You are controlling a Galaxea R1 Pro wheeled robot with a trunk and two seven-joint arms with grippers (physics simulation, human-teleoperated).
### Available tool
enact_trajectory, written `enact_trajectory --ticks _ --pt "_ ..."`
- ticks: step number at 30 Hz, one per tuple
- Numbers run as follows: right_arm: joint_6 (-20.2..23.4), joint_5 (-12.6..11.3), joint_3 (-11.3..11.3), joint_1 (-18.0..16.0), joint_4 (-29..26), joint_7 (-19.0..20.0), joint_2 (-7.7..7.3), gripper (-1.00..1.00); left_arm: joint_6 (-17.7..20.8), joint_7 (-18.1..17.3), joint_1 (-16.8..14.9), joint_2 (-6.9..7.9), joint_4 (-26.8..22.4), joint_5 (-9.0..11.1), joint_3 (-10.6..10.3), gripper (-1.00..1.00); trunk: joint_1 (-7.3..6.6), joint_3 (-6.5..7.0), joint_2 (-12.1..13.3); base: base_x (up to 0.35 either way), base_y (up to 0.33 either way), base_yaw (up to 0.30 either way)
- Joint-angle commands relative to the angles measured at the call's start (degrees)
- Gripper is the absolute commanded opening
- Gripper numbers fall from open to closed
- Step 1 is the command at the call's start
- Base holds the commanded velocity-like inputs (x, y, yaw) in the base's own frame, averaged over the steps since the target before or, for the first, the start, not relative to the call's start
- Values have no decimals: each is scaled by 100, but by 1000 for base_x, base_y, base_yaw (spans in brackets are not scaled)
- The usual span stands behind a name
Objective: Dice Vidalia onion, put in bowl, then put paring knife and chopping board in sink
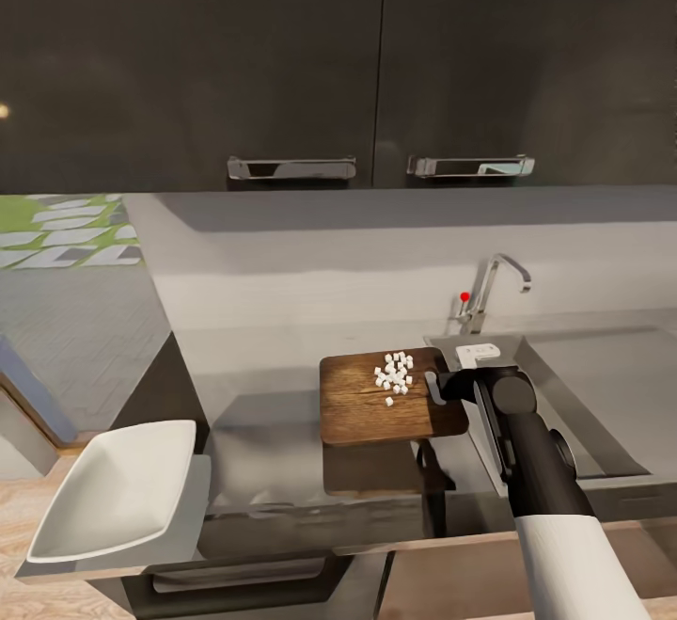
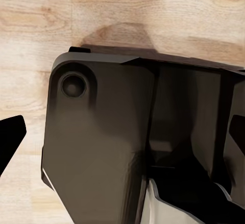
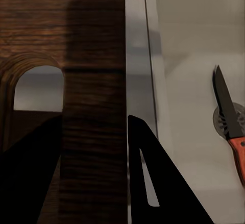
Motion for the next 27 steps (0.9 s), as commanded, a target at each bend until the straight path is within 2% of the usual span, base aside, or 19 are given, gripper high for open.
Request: enact_trajectory --ticks 1,21,27 --pt "19 57 -11 -7 -5 60 5 -100 -17 -6 -4 -4 3 38 24 100 3 -10 -12 0 0 0" --pt "19 56 -3 -8 -5 62 5 -100 -19 -6 -4 -4 3 36 24 100 3 -4 -12 0 0 3" --pt "19 56 38 -12 -5 58 5 -100 -17 -6 -4 -2 3 36 24 100 3 -4 -12 0 0 180"
